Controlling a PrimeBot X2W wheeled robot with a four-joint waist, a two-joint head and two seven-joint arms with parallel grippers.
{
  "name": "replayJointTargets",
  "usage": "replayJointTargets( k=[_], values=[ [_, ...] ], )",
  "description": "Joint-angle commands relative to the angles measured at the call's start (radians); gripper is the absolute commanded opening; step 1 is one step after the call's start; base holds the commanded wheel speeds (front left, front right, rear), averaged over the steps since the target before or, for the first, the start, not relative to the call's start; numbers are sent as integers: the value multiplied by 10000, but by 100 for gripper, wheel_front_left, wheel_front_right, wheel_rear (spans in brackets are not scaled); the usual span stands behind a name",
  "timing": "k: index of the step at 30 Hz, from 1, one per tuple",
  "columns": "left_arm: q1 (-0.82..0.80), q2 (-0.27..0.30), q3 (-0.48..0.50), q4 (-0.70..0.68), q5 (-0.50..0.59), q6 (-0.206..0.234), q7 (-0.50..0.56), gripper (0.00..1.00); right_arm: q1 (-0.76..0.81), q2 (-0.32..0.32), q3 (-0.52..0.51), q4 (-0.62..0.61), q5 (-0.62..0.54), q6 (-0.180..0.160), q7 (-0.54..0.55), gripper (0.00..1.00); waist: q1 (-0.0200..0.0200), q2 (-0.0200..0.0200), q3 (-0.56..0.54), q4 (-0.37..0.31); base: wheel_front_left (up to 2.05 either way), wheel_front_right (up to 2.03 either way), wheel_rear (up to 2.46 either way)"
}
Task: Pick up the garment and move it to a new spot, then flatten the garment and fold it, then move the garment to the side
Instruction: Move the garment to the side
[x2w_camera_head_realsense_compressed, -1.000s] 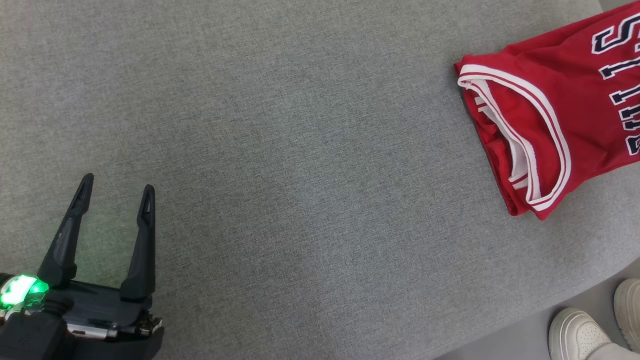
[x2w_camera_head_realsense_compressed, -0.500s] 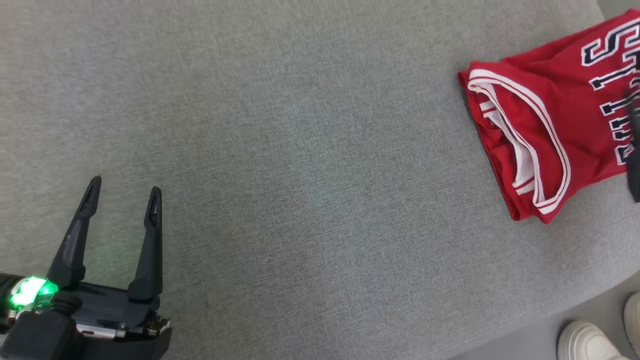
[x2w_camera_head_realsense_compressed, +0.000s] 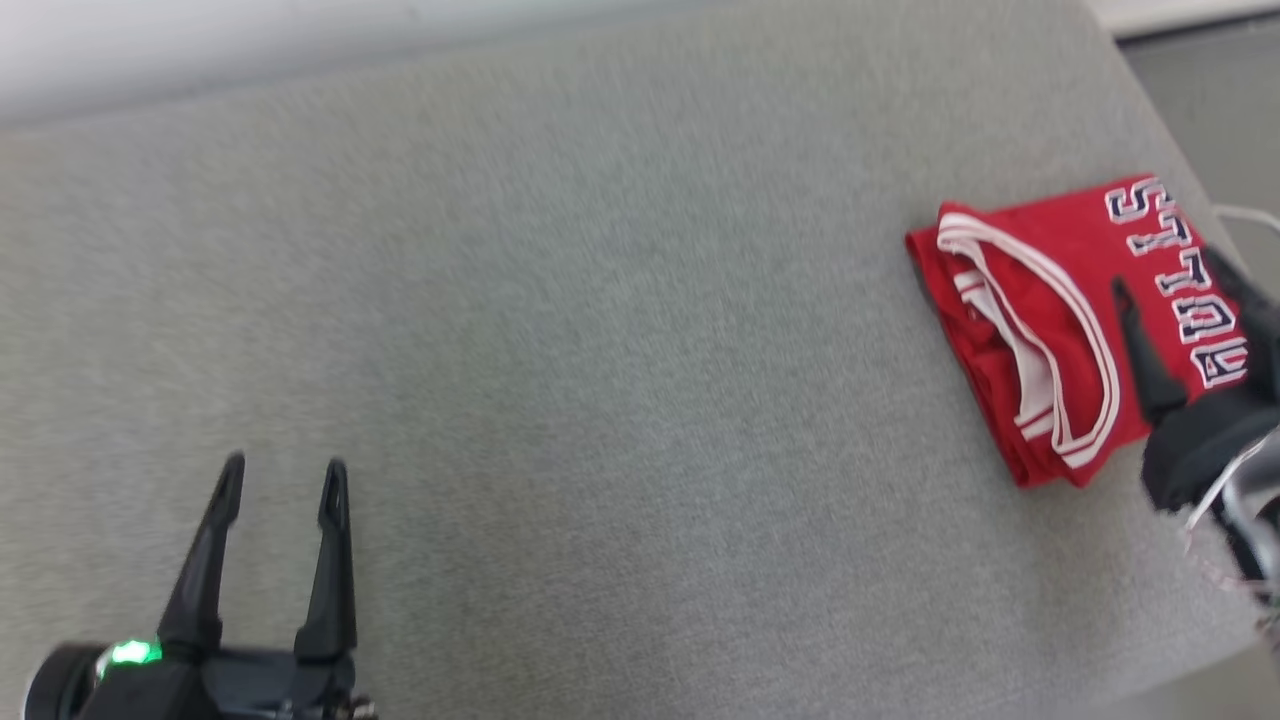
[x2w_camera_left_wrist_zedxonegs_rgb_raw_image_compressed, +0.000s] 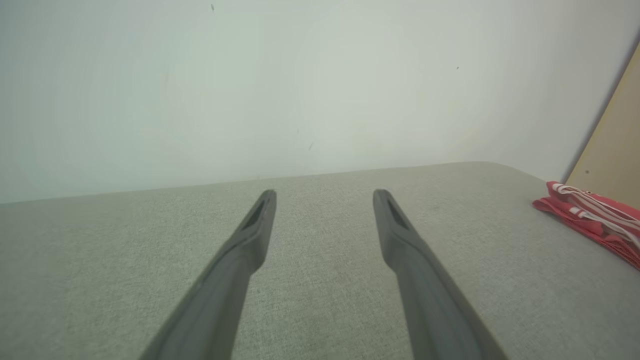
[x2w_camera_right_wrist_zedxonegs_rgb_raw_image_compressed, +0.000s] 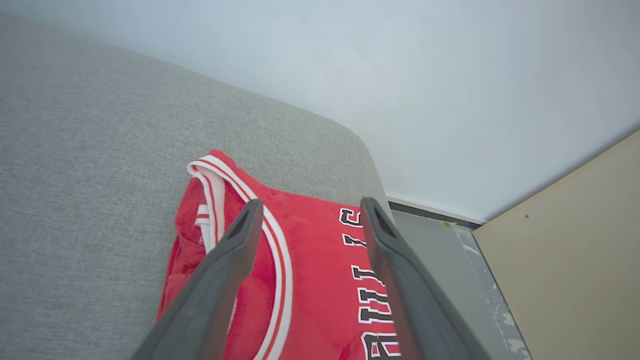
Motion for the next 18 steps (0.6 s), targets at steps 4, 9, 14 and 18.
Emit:
replayJointTargets(
  k=[4, 9, 14, 18],
  values=[
    [641, -248, 256, 587, 27, 21, -26, 100, 1010, 562, -172, -561, 291, -25, -698, 100, 1, 0, -1790, 798, 0, 0, 0],
    [1294, -476, 618, 1323, 10, 21, -26, 100, 2249, 1207, 68, -1165, 679, -25, -1185, 100, 1, 0, -2738, 1099, 0, 0, 0],
    [1589, -616, 779, 1778, 20, 21, -26, 100, 3162, 1552, 261, -1505, 853, -25, -1721, 100, 1, 0, -3173, 1342, 0, 0, 0],
    [1753, -689, 835, 2084, 68, 21, -26, 100, 3693, 1809, 345, -1619, 851, -25, -2134, 100, 1, 0, -3343, 1456, 0, 0, 0]
  ],
)
